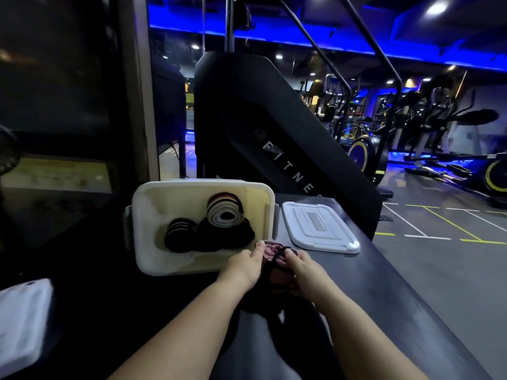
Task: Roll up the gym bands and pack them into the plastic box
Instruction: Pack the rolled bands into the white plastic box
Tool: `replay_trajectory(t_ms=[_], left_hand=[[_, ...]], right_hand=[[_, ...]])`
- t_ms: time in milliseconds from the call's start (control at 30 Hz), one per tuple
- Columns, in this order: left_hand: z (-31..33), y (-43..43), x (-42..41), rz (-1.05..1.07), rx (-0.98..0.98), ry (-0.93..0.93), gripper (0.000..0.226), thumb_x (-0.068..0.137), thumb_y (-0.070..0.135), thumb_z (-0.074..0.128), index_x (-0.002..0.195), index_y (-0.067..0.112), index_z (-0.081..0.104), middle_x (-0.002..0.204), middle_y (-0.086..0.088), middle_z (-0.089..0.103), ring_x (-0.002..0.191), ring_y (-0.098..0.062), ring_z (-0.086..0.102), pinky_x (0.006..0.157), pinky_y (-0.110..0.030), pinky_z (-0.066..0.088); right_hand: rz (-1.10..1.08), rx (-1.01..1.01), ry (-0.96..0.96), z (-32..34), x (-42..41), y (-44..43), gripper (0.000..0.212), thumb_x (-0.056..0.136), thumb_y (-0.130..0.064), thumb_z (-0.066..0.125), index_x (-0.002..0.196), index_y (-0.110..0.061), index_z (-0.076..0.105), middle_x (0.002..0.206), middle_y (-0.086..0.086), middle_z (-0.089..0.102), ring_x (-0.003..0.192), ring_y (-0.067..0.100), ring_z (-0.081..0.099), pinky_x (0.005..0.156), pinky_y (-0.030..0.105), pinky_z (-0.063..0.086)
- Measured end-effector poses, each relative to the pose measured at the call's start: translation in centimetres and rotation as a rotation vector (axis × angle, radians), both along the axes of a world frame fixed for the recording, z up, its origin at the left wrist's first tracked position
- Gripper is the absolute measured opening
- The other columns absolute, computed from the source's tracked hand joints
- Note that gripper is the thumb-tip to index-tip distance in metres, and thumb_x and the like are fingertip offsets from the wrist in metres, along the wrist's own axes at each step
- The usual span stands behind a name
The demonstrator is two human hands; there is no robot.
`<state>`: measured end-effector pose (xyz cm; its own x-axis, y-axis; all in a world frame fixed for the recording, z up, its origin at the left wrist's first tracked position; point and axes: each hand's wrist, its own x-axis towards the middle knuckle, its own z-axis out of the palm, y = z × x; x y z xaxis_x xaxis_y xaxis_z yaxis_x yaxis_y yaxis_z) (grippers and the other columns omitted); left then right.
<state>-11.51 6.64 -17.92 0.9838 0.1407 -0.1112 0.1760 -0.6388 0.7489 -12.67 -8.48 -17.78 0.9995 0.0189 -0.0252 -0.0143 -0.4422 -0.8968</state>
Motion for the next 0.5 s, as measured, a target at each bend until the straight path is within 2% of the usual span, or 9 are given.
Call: replay_trajectory(t_ms=[100, 167, 267, 333, 433, 500], left_hand=[[0.4, 2.8, -1.4, 0.05, -0.013, 0.0, 0.071, 0.099, 0.059, 0.022, 0.131, 0.005, 0.055, 0.138, -0.019, 0.053, 0.129, -0.032, 0.048, 0.103, -0.032, 0.037], [0.4, 4.6, -2.1, 0.074, -0.034, -0.004, 0.069, 0.1, 0.059, 0.024, 0.132, 0.006, 0.053, 0.139, -0.018, 0.052, 0.13, -0.032, 0.047, 0.104, -0.032, 0.037], [0.6, 7.0, -3.1, 0.101, -0.08, -0.028, 0.061, 0.102, 0.053, 0.027, 0.132, 0.006, 0.052, 0.14, -0.017, 0.051, 0.13, -0.031, 0.046, 0.101, -0.032, 0.036], [0.6, 8.4, -3.5, 0.112, -0.121, -0.058, 0.055, 0.103, 0.049, 0.029, 0.13, 0.007, 0.052, 0.137, -0.016, 0.052, 0.127, -0.031, 0.048, 0.099, -0.032, 0.037], [0.8, 10.2, -4.1, 0.144, -0.186, -0.114, 0.051, 0.102, 0.049, 0.033, 0.131, 0.012, 0.053, 0.133, -0.012, 0.056, 0.124, -0.03, 0.051, 0.1, -0.032, 0.04], [0.8, 11.3, -4.2, 0.177, -0.224, -0.173, 0.05, 0.101, 0.049, 0.036, 0.13, 0.014, 0.055, 0.131, -0.011, 0.059, 0.122, -0.028, 0.053, 0.102, -0.034, 0.041]], right_hand=[[0.031, -0.024, -0.013, 0.2, -0.6, 2.7, 0.023, 0.098, -0.046, 0.043, 0.097, -0.027, 0.056, 0.111, 0.003, 0.068, 0.105, 0.022, 0.064, 0.094, 0.047, 0.051], [0.051, -0.016, -0.016, 0.4, -1.1, 4.5, 0.032, 0.094, -0.052, 0.046, 0.105, -0.024, 0.057, 0.11, 0.004, 0.067, 0.104, 0.022, 0.064, 0.093, 0.047, 0.051], [0.099, 0.009, -0.029, 0.6, -1.5, 6.8, 0.041, 0.085, -0.059, 0.049, 0.104, -0.024, 0.058, 0.105, 0.002, 0.068, 0.1, 0.022, 0.065, 0.092, 0.049, 0.052], [0.125, 0.004, -0.046, 0.8, -1.7, 8.0, 0.024, 0.093, -0.047, 0.052, 0.099, -0.025, 0.059, 0.101, 0.002, 0.068, 0.098, 0.022, 0.065, 0.092, 0.049, 0.051], [0.182, 0.04, -0.089, 1.0, -2.0, 9.6, 0.006, 0.094, -0.035, 0.057, 0.092, -0.03, 0.061, 0.095, -0.001, 0.069, 0.094, 0.021, 0.067, 0.091, 0.049, 0.052], [0.218, 0.046, -0.156, 1.4, -2.2, 10.6, 0.007, 0.094, -0.029, 0.06, 0.092, -0.035, 0.061, 0.098, -0.003, 0.069, 0.095, 0.017, 0.066, 0.092, 0.045, 0.052]])
